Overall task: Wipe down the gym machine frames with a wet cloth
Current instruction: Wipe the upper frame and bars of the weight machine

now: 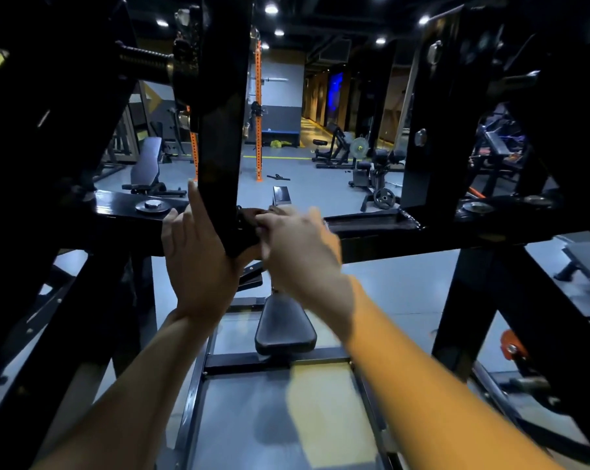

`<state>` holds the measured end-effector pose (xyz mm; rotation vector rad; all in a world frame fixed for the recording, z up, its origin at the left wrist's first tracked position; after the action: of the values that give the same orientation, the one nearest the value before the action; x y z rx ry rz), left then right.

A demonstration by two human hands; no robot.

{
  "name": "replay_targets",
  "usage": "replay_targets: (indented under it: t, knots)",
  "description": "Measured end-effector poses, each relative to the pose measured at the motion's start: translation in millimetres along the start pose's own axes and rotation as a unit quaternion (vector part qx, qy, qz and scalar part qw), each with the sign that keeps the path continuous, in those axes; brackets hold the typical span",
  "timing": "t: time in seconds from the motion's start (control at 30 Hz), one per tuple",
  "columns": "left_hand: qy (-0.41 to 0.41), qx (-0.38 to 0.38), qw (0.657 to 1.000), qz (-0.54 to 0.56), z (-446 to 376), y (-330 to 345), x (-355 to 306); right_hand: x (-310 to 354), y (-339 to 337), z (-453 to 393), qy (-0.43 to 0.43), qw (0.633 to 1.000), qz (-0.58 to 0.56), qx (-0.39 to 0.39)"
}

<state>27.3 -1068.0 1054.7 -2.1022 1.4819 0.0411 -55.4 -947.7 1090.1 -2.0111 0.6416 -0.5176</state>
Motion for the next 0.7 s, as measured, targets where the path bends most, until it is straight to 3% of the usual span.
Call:
replay_targets:
  t: [0.17, 0.23, 0.3, 0.37, 0.47, 0.53, 0.7]
  knots:
    - [0.0, 0.017, 1.0, -0.02, 1.8, 1.4, 1.3, -130.2, -44.1, 19.2, 0.171, 0.978, 0.123, 0.006]
    - [-0.004, 0.015, 1.0, -0.017, 2.5, -0.2, 0.2, -132.9, -53.0, 9.6, 0.209, 0.972, 0.103, -0.004]
    - [-0.003, 0.011, 1.0, -0.012, 4.1, -1.2, -0.9, -90.9, -44.8, -6.5, 0.17, 0.984, 0.019, -0.042]
    - [-0.004, 0.004, 1.0, -0.002, 1.9, 0.1, -0.1, -30.5, -17.5, -17.0, 0.069, 0.996, -0.042, -0.039]
    - [-0.001, 0.005, 1.0, -0.008, 0.4, 3.1, 4.3, 5.0, 12.0, -14.3, -0.002, 1.0, -0.025, 0.002]
    - [0.001, 0.01, 1.0, -0.017, 0.7, 4.1, 5.9, -24.9, 0.2, -8.2, 0.018, 0.999, 0.035, 0.002]
    - [0.004, 0.008, 1.0, -0.007, 2.6, 1.3, 0.2, -137.3, -49.0, 24.0, 0.175, 0.977, 0.123, -0.012]
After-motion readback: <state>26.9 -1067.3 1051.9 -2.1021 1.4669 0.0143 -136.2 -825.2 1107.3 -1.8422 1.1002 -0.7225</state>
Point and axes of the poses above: each hand's wrist, its own z-axis away from the middle knuckle, its own y-axis out of the palm, x = y × z, the point moved 5 cm from there along -z, towards the middle knuckle, and after that the axes turned 5 degrees about z, right-handed, at the moved point
